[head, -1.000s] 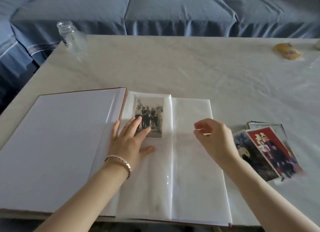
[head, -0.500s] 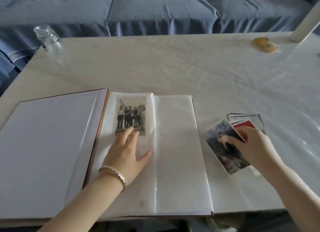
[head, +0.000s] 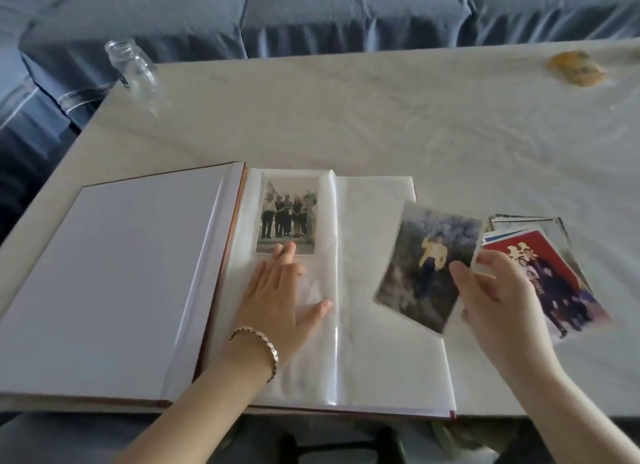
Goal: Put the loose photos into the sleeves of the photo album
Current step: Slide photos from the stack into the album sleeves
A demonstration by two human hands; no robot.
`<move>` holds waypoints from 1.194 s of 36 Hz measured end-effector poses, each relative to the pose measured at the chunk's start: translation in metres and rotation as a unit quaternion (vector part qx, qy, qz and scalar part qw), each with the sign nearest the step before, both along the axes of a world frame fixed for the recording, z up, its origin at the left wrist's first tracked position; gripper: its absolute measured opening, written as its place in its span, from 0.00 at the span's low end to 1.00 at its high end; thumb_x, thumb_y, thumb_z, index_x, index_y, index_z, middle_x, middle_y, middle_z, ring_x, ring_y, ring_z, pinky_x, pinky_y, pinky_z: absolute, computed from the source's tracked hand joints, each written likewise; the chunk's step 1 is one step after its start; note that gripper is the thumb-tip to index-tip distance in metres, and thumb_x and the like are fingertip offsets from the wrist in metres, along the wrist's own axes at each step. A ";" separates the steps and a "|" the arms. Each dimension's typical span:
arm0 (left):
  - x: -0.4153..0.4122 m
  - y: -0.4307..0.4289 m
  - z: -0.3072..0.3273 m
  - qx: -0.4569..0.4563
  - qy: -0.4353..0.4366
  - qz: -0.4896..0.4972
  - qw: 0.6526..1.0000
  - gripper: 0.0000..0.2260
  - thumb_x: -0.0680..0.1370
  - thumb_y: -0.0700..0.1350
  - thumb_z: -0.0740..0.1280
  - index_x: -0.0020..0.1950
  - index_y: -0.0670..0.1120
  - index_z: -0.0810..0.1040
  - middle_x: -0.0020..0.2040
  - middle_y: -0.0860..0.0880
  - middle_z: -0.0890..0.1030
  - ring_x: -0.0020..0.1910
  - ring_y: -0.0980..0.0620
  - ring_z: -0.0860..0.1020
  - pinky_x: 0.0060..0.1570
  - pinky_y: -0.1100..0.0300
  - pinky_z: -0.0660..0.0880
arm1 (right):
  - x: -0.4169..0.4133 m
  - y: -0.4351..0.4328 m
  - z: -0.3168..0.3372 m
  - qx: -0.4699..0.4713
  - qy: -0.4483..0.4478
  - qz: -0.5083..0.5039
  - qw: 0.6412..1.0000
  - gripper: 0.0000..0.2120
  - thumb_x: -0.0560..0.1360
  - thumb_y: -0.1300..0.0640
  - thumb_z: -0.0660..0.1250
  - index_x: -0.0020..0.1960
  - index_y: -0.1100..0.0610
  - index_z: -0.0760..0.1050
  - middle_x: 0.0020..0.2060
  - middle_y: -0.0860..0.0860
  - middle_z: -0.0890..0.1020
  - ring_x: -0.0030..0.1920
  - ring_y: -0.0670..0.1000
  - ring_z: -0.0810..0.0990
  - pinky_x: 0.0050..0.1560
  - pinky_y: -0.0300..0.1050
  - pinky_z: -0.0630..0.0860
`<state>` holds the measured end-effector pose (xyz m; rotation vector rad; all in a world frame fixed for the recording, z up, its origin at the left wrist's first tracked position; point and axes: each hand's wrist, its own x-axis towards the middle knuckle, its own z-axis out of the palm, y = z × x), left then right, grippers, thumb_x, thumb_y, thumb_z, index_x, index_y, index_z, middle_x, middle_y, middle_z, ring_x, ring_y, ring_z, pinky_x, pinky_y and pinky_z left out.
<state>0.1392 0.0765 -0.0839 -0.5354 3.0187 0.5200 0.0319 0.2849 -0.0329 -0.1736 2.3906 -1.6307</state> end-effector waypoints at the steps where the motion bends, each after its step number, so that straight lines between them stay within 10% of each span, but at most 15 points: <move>1: 0.001 0.000 -0.001 0.014 0.016 0.002 1.000 0.15 0.77 0.60 0.57 0.56 0.52 0.64 0.77 0.52 0.46 0.70 0.62 0.36 0.65 0.67 0.30 | 0.003 -0.003 -0.002 0.003 0.009 0.002 1.000 0.01 0.77 0.58 0.62 0.48 0.56 0.70 0.30 0.47 0.79 0.27 0.37 0.77 0.23 0.29 0.69; 13: 0.002 -0.002 -0.005 0.008 0.048 -0.005 0.999 0.24 0.71 0.62 0.36 0.38 0.51 0.67 0.77 0.49 0.53 0.70 0.61 0.35 0.65 0.64 0.27 | 0.028 -0.032 -0.008 0.076 0.057 0.056 0.994 0.05 0.77 0.56 0.63 0.50 0.55 0.71 0.38 0.47 0.81 0.24 0.43 0.78 0.24 0.30 0.70; 22: 0.002 -0.004 -0.025 0.014 0.197 -0.036 0.980 0.16 0.78 0.49 0.55 0.34 0.46 0.73 0.66 0.42 0.73 0.71 0.51 0.59 0.70 0.52 0.48 | 0.042 -0.035 -0.018 0.169 0.006 0.108 0.980 0.13 0.76 0.56 0.63 0.33 0.55 0.69 0.26 0.50 0.79 0.25 0.50 0.75 0.28 0.46 0.76; 30: -0.001 -0.001 -0.027 -0.023 0.224 -0.052 0.973 0.12 0.75 0.46 0.56 0.34 0.46 0.72 0.61 0.40 0.77 0.66 0.48 0.64 0.61 0.33 0.55 | 0.038 -0.044 -0.024 0.184 -0.149 0.196 0.952 0.12 0.77 0.52 0.63 0.45 0.59 0.78 0.33 0.51 0.82 0.21 0.44 0.71 0.23 0.34 0.68; 43: -0.002 -0.004 -0.028 -0.043 0.209 -0.066 0.975 0.12 0.75 0.46 0.56 0.33 0.46 0.73 0.59 0.40 0.78 0.64 0.42 0.72 0.59 0.34 0.56 | 0.022 -0.042 -0.021 0.191 -0.242 0.299 0.903 0.10 0.77 0.51 0.62 0.47 0.56 0.78 0.36 0.48 0.84 0.33 0.49 0.78 0.28 0.34 0.69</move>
